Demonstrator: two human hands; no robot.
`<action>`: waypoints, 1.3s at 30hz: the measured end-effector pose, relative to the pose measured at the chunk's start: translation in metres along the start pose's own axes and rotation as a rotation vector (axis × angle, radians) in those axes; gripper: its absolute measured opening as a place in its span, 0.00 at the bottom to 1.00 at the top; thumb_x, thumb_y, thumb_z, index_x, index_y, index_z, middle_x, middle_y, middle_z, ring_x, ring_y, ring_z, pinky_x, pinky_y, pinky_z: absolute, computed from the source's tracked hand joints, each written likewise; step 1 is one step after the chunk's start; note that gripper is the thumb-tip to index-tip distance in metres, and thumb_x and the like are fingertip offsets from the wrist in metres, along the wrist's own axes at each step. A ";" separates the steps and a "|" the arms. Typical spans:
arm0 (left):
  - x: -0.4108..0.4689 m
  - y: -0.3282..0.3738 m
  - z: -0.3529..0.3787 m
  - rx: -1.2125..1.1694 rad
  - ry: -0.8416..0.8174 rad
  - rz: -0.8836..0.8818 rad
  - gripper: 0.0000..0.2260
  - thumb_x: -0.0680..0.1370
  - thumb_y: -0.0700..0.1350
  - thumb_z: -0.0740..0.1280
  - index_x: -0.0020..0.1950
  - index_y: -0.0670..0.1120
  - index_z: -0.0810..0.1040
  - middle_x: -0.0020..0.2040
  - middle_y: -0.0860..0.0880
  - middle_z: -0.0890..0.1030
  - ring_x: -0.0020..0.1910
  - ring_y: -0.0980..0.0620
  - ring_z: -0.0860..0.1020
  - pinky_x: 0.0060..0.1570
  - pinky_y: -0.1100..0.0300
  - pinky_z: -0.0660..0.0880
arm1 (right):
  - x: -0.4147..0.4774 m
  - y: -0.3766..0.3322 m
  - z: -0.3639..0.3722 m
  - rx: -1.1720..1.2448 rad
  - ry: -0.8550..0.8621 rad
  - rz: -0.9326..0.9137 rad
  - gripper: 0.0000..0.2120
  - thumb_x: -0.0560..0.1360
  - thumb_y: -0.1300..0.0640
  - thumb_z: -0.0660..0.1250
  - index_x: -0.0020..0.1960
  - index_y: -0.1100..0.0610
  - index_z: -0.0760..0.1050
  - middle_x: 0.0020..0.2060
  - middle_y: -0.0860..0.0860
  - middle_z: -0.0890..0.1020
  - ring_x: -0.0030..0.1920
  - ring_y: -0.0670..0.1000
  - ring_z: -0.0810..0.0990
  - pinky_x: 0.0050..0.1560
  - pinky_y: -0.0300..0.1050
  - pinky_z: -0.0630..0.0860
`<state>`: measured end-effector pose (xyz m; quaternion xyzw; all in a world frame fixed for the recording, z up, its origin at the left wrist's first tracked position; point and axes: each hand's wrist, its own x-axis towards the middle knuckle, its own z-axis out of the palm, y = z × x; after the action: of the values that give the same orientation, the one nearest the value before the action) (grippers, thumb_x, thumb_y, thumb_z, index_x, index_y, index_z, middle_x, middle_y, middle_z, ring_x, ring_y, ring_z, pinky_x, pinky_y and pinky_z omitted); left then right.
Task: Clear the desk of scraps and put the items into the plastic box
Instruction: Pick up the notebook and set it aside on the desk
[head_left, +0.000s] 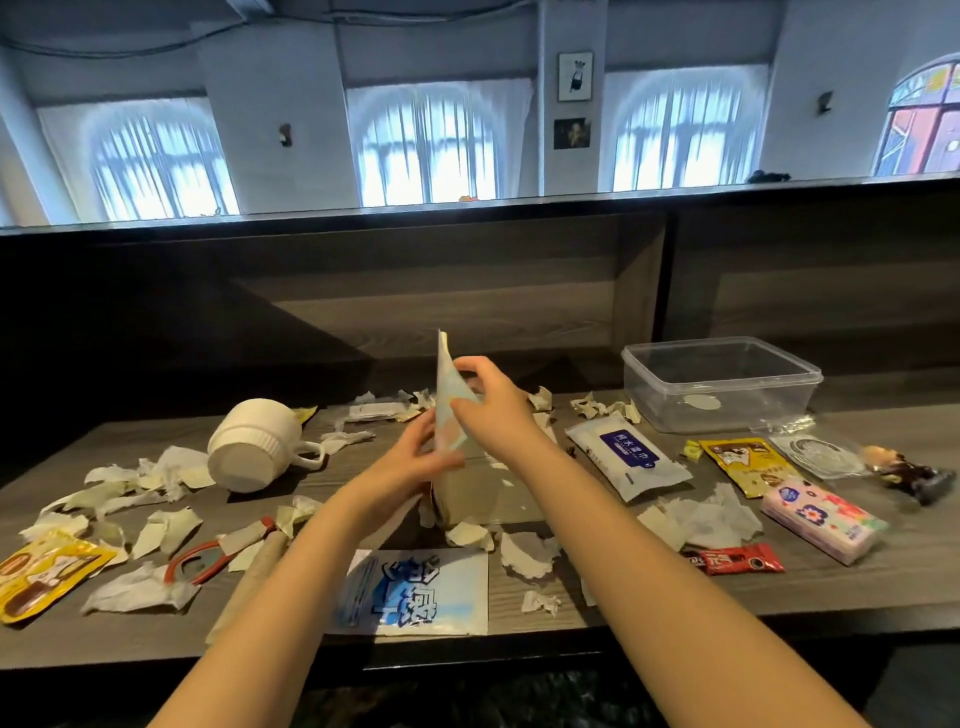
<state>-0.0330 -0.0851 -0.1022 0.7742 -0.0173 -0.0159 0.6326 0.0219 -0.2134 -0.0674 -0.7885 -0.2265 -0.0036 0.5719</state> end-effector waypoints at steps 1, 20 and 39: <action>-0.001 -0.004 0.003 0.111 0.005 0.036 0.39 0.70 0.45 0.73 0.72 0.59 0.53 0.64 0.56 0.68 0.63 0.51 0.71 0.61 0.53 0.71 | 0.002 -0.001 0.003 0.017 -0.022 0.006 0.23 0.77 0.65 0.60 0.70 0.50 0.65 0.66 0.53 0.72 0.63 0.53 0.73 0.54 0.48 0.78; -0.004 -0.018 -0.002 0.367 0.499 0.145 0.22 0.78 0.36 0.59 0.72 0.46 0.63 0.63 0.45 0.74 0.60 0.50 0.72 0.54 0.55 0.72 | 0.055 0.093 -0.051 -0.977 -0.269 0.155 0.17 0.82 0.55 0.52 0.66 0.58 0.70 0.63 0.58 0.75 0.61 0.57 0.74 0.60 0.50 0.71; 0.016 0.010 0.039 0.822 0.238 0.012 0.24 0.78 0.57 0.61 0.69 0.46 0.68 0.67 0.46 0.72 0.63 0.48 0.72 0.57 0.56 0.71 | -0.012 0.067 -0.068 -0.098 -0.057 0.317 0.30 0.76 0.56 0.67 0.74 0.53 0.58 0.62 0.54 0.75 0.54 0.51 0.77 0.50 0.43 0.75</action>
<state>-0.0193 -0.1256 -0.1001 0.9582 0.0463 0.0855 0.2692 0.0523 -0.2954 -0.1078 -0.8411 -0.1150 0.0979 0.5193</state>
